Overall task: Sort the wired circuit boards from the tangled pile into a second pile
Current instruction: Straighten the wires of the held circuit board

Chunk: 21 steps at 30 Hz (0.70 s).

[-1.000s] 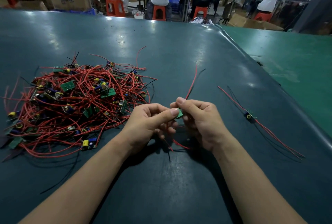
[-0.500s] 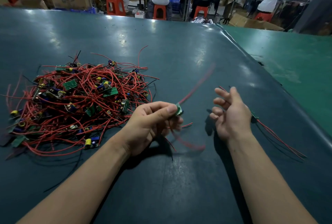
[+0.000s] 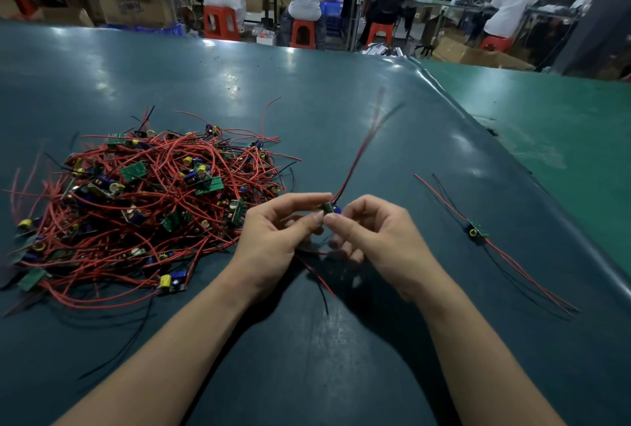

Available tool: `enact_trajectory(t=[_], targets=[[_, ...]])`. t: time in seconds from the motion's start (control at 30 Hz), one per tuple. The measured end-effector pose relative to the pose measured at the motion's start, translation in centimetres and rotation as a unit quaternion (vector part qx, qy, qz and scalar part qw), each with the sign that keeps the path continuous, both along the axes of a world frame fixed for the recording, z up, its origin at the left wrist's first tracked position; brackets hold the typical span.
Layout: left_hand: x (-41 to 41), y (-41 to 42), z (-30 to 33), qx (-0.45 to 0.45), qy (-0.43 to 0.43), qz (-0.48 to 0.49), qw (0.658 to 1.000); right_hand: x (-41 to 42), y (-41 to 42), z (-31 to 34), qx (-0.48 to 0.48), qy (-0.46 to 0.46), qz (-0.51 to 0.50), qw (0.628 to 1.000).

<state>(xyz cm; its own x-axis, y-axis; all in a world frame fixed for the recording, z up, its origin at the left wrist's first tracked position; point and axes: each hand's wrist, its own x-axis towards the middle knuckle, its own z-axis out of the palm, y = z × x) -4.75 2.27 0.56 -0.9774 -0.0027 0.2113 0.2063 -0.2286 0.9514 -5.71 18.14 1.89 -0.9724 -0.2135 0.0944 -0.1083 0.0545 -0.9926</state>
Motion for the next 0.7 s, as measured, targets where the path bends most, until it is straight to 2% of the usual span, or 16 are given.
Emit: enact_trajectory(t=[0.07,0.17,0.23,0.3,0.4,0.47,0.53,0.63,0.7], targets=[[0.1,0.0,-0.1,-0.012,0.005,0.004,1.000,0.1,-0.3,-0.4,0.023,-0.004,0.014,1.000],[0.1,0.1,-0.2,-0.075,0.049,0.084,0.992,0.3,-0.9,-0.5,0.049,0.068,-0.053,0.995],[-0.1,0.0,-0.2,-0.114,0.077,0.161,0.977,0.1,-1.1,0.0,-0.008,0.097,-0.136,0.986],[-0.1,-0.2,-0.2,-0.145,0.103,0.211,0.961,-0.2,-0.6,0.8,-0.104,0.091,-0.232,0.963],[0.0,-0.2,-0.5,-0.207,0.142,0.239,0.938,-0.6,0.5,1.1,-0.286,-0.022,-0.341,0.895],[0.1,-0.3,-0.6,-0.247,0.155,0.248,0.924,-0.7,1.2,0.9,-0.400,-0.128,-0.362,0.832],[0.1,-0.4,-0.6,-0.281,0.160,0.267,0.908,-0.7,1.8,0.8,-0.462,-0.180,-0.367,0.787],[0.3,-0.4,-0.5,-0.321,0.170,0.280,0.889,-0.8,2.3,0.7,-0.497,-0.194,-0.359,0.766],[0.4,-0.5,-0.5,-0.348,0.177,0.275,0.878,-0.7,2.3,0.7,-0.491,-0.207,-0.347,0.772]])
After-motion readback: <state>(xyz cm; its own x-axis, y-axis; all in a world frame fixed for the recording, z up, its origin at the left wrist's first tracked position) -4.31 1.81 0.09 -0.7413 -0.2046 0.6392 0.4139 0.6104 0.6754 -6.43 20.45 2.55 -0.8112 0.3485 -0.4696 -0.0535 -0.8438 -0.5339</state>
